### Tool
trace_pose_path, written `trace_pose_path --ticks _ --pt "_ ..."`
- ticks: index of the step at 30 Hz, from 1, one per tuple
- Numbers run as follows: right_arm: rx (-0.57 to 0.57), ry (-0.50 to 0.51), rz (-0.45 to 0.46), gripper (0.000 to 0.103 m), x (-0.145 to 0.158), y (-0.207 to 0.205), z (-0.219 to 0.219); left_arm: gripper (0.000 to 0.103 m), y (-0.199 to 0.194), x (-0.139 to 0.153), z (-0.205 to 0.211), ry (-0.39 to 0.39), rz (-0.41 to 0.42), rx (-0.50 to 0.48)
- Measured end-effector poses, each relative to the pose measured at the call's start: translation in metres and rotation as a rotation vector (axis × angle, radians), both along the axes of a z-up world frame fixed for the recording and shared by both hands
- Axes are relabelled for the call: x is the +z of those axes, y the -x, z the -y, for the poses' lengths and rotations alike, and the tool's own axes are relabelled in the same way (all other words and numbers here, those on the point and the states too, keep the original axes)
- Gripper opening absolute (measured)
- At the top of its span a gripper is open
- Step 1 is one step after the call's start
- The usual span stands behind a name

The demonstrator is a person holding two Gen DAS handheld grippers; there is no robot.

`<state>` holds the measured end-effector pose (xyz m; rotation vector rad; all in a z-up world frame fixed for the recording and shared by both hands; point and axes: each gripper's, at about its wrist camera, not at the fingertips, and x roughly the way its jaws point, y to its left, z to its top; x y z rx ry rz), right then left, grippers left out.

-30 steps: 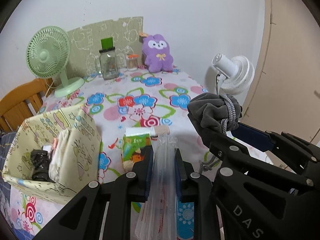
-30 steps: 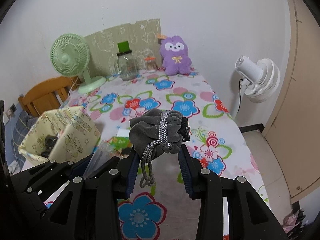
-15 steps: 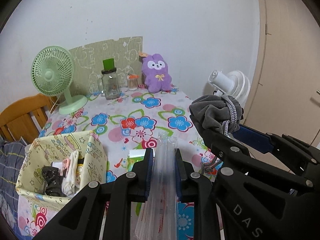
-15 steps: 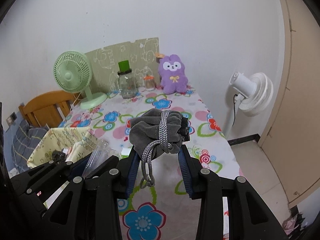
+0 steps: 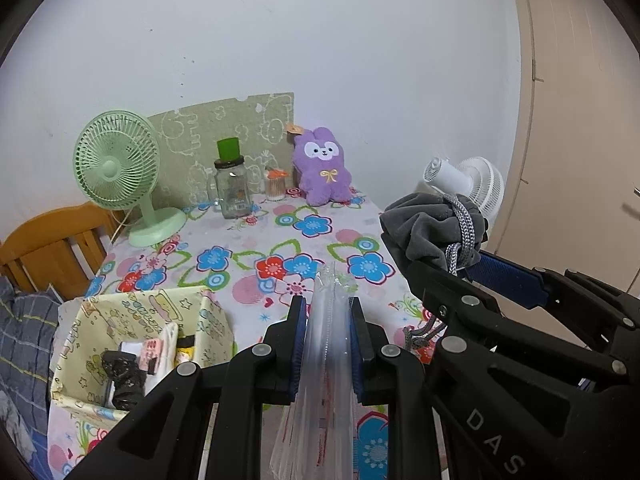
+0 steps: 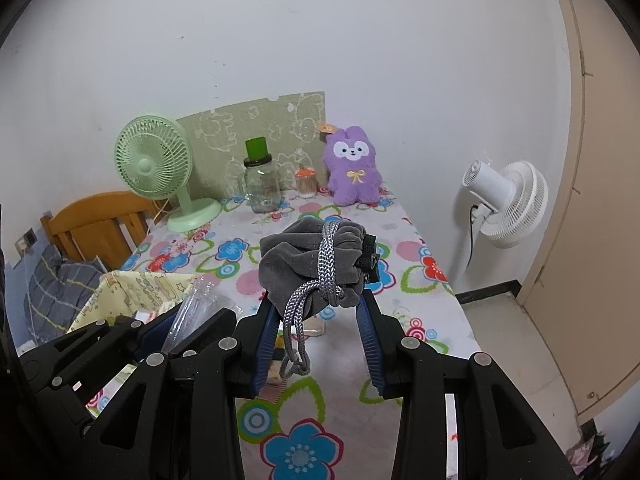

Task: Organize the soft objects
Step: 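Lift and carry plastic bag with left tool while right tool carries grey pouch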

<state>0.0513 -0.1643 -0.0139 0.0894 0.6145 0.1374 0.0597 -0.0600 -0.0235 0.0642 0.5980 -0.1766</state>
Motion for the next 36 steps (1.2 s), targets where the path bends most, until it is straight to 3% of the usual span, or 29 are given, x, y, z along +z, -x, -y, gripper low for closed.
trace_pose_path --ticks 36 --pt "0.196 0.0 -0.001 0.042 0.009 -0.036 -0.104 0.018 -0.022 0.005 -0.103 -0.017 -0.003 0.167"
